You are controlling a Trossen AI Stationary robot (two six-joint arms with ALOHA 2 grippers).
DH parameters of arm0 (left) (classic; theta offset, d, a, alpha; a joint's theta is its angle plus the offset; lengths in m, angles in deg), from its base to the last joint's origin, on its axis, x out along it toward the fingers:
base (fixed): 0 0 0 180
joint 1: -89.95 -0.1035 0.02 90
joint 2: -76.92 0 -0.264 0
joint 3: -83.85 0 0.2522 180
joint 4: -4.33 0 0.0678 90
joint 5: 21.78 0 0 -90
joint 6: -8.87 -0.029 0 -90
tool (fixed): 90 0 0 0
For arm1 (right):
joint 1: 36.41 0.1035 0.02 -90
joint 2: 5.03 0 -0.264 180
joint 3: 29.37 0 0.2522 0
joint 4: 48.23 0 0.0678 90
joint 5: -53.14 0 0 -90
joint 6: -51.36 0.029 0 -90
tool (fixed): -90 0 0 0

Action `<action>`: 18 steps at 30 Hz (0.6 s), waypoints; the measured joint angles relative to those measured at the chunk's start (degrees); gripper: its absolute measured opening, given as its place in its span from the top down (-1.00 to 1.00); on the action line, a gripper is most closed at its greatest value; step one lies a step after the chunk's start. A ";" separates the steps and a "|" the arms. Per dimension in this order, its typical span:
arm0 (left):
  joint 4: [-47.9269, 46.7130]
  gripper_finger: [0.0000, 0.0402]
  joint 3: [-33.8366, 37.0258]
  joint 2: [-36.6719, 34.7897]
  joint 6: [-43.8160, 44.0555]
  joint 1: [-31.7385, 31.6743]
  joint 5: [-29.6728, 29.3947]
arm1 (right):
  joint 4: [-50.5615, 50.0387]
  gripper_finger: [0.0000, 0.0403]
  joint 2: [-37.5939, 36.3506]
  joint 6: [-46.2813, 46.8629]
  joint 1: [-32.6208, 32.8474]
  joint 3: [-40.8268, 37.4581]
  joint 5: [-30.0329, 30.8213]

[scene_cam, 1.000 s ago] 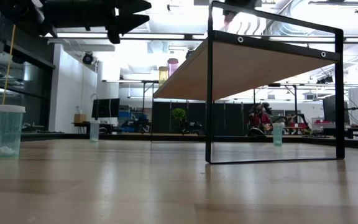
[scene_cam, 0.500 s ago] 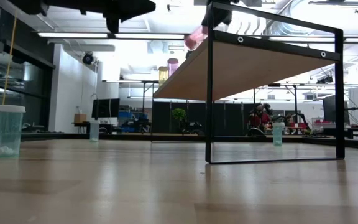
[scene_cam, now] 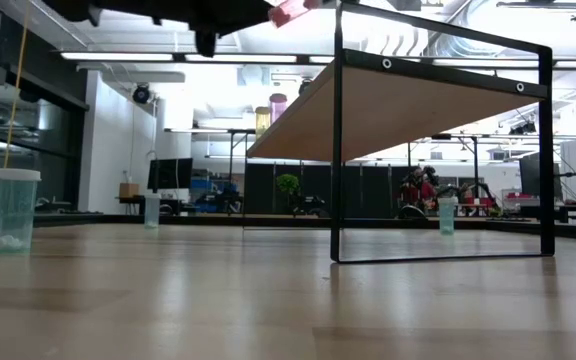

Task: Pick and place medicine bottles onto shelf by color
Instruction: Put the pink pill bottle on the shelf

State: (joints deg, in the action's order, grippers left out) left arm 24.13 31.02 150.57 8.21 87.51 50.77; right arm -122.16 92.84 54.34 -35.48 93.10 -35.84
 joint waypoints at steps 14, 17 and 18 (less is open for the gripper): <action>0.06 1.00 -3.59 5.44 0.34 -0.07 0.09 | 0.11 0.45 0.02 -1.95 -0.11 0.00 2.58; 0.04 1.00 -3.59 5.44 0.48 -0.07 0.11 | 0.88 0.45 0.02 -1.95 -0.11 0.00 2.73; 0.04 1.00 -3.59 5.44 0.50 -0.07 0.11 | 1.31 0.45 0.02 -1.95 -0.11 0.00 2.85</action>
State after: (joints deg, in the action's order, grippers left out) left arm 24.17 27.43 156.01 8.71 87.45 50.88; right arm -120.85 92.86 52.39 -35.59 93.10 -32.99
